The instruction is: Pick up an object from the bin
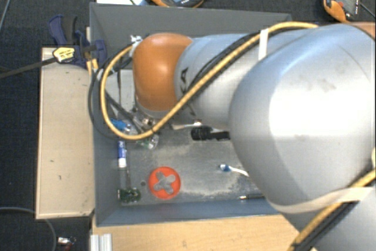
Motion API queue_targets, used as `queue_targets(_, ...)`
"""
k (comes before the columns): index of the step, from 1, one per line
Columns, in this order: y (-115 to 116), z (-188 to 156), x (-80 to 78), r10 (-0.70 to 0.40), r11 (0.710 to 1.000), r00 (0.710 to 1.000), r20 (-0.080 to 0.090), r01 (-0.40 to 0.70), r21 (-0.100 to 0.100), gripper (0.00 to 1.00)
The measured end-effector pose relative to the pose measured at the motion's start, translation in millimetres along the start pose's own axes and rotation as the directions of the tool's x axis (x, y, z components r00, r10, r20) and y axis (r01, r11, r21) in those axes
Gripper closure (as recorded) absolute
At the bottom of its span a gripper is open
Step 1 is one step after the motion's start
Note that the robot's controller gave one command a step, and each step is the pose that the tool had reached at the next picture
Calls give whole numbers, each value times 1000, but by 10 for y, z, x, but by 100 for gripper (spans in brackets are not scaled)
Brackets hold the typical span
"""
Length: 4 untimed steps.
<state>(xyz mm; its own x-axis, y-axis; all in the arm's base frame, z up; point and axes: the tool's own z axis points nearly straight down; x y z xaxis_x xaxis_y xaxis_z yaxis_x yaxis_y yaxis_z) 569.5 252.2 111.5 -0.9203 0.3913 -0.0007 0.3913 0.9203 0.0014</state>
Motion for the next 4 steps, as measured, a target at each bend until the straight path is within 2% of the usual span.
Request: queue_targets(4, -2, -662, -13, -2, 1000, 1000, 2, 2, -2, 100)
